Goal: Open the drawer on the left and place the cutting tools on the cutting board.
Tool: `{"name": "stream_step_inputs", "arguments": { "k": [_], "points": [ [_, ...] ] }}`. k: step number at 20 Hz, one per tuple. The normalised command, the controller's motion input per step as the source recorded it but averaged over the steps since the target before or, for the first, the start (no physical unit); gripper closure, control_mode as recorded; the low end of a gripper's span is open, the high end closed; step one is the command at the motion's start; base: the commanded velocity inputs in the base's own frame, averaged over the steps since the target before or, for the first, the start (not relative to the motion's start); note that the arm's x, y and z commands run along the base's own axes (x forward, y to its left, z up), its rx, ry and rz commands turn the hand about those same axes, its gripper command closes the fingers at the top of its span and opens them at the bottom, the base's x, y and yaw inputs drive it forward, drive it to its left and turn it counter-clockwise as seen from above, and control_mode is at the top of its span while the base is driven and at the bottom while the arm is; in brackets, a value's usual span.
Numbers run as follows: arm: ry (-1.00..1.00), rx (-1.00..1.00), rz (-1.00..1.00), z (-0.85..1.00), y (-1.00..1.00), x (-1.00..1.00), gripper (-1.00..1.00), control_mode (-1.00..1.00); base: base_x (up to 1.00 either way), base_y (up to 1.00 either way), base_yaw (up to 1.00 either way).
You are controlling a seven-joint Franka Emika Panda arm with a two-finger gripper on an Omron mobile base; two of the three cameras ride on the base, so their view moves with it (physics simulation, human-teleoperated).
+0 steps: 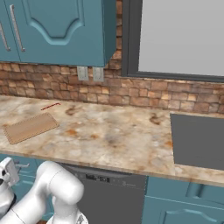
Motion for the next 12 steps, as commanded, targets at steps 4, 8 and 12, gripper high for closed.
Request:
{"name": "stream_step_inputs", "arguments": {
  "k": [4,8,12],
  "points": [
    [0.0,0.0,0.0,0.0,0.0,-0.29,1.0,-1.0,0.0,0.0,0.0],
    [0.0,0.08,0.0,0.0,0.0,-0.92,1.0,-1.0,0.0,0.0,0.0],
    [-0.05,0.1,0.0,0.0,0.0,-1.0,1.0,-1.0,0.0,0.0,0.0]
  ]
}}
